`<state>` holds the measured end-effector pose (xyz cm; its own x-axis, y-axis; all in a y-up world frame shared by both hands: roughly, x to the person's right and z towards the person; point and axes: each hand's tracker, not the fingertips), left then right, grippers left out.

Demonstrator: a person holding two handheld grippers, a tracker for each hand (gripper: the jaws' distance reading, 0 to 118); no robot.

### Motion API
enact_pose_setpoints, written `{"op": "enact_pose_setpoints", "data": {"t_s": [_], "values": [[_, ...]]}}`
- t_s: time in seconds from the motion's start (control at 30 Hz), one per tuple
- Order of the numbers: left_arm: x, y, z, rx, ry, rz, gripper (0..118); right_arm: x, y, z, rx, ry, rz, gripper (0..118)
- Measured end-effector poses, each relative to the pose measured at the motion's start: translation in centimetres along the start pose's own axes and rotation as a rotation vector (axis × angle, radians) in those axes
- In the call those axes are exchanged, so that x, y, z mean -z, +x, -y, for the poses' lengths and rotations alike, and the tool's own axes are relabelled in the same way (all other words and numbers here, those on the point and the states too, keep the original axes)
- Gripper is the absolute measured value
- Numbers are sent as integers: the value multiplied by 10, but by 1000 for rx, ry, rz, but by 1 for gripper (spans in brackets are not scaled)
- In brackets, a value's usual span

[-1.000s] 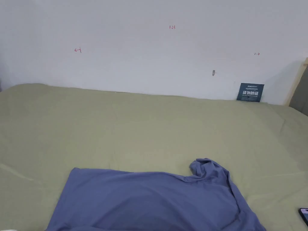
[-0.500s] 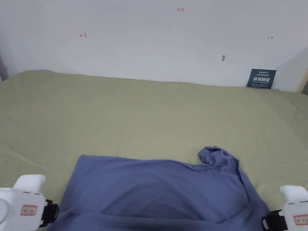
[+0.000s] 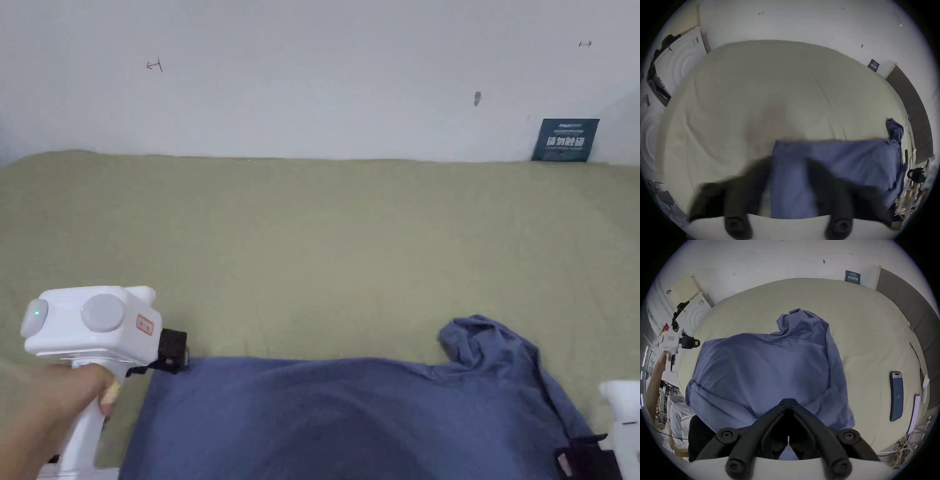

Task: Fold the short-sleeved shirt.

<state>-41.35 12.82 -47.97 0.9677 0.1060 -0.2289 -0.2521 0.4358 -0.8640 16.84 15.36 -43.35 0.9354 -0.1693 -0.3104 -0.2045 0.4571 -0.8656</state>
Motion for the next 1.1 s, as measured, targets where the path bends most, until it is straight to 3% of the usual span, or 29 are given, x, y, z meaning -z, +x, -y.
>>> {"op": "enact_pose_setpoints", "data": {"t_s": [0.03,0.07,0.2,0.3,0.33,0.37,0.4,0.47,0.5,0.67,0.7,0.73,0.77,0.8,0.9,0.93,1.1], "values": [[12,0,-5,8,-61,-1,89,1,5,-1,7,3,14,0],[20,3,-4,-6,-73,-17,114,0,10,-2,15,2,14,0],[49,10,4,32,-143,-14,111,3,35,-12,100,-1,-25,0],[40,23,20,85,-86,-110,88,10,46,-33,71,-1,65,0],[32,23,21,77,-85,-91,71,15,49,-44,63,15,99,2],[24,27,18,90,-54,-53,38,20,54,-55,43,38,106,11],[21,25,16,89,-50,37,3,28,60,-67,30,34,98,42],[16,29,19,68,-46,42,3,52,73,-95,2,16,62,104],[17,28,13,78,-54,20,3,63,76,-105,11,16,72,116],[29,22,12,45,-86,41,3,117,78,-146,-51,-37,133,107],[30,22,13,36,-86,45,3,126,77,-150,-74,-61,152,99],[30,22,13,29,-82,52,3,134,73,-152,-95,-85,190,79],[33,19,11,24,-82,56,3,138,72,-154,-128,-109,194,46],[33,19,10,20,-83,58,3,140,70,-155,-145,-115,215,5],[28,18,9,23,-80,64,3,130,65,-151,-119,-92,214,2],[24,19,9,32,-41,57,3,123,64,-148,-104,-73,162,2],[-12,25,19,102,28,58,3,70,47,-135,-160,-9,138,1]]}}
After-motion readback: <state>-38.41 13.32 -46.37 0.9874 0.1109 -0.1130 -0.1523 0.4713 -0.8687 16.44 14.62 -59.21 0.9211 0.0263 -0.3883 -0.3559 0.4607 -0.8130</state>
